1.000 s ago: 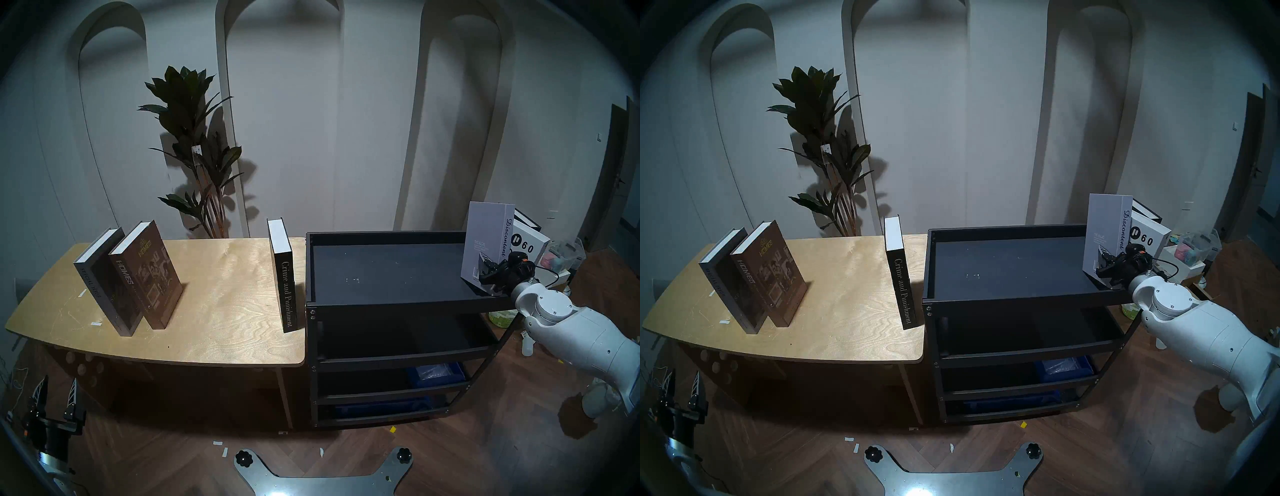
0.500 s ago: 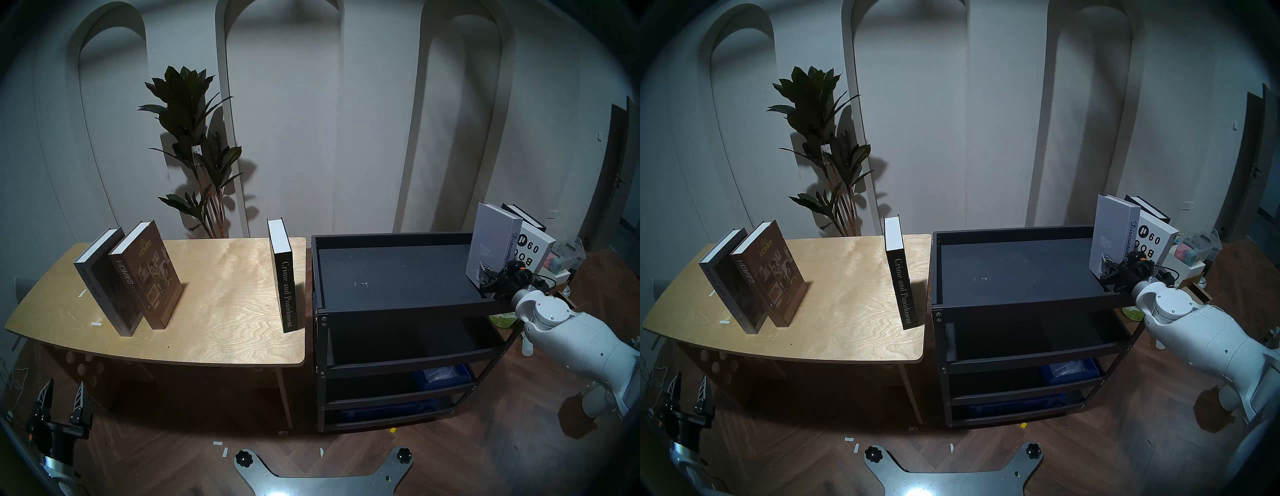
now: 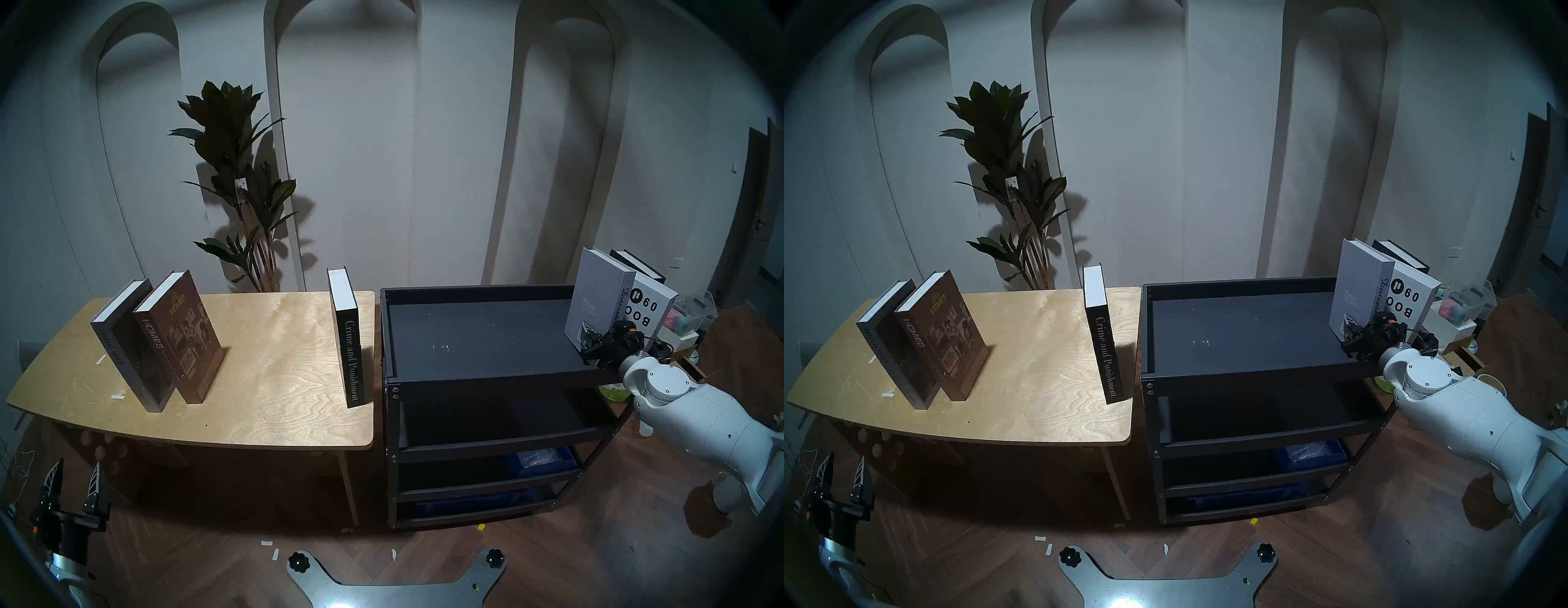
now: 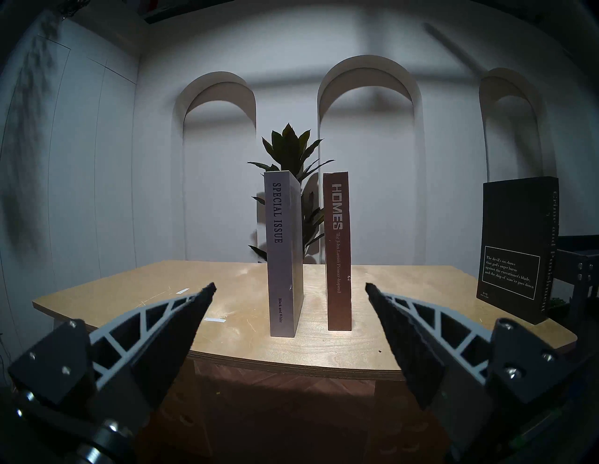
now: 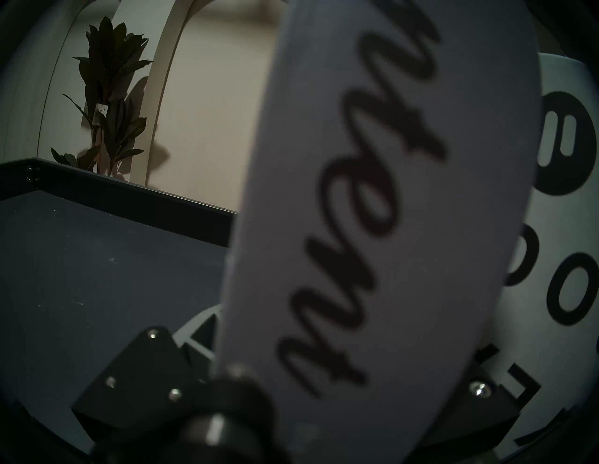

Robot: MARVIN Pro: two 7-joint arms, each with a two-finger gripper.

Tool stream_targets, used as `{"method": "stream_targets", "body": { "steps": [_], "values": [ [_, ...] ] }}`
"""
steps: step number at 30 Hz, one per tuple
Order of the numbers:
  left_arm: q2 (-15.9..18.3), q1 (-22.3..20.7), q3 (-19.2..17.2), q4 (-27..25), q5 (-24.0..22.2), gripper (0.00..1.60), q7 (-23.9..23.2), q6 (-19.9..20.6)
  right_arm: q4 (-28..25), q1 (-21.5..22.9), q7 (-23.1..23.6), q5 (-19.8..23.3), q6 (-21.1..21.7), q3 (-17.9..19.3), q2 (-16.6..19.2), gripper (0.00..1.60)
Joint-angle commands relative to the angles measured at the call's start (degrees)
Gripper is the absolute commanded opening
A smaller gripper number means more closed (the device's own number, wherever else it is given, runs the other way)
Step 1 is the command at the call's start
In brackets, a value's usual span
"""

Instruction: Move the books from the display table onto the shelf, standing them upright with spines facing out and tallest at one end

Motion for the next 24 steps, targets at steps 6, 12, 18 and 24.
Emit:
{"method": "stream_targets", "body": {
  "steps": [6,12,18,24],
  "values": [
    [1.17,0.02,-0.59,-1.60,-0.50,1.60,-0.80,0.48,-3.62,-3.19,-2.14,3.43,-0.62,0.49,2.94,1.60],
    [0.80,0.24,-0.76,-2.65,-0.55,1.60,-1.32,0.70,-6.05,-3.81,-3.16,4.81,-1.19,1.06,4.46,1.60],
    [0.45,0.34,-0.72,-3.35,-0.53,1.60,-1.87,0.71,-8.92,-4.00,-3.99,6.23,-1.81,1.98,6.06,1.60],
    [0.18,0.53,-0.78,-4.17,-0.70,1.60,-2.22,0.77,-12.86,-3.41,-4.66,7.68,-3.10,3.83,8.17,1.60]
  ]
}}
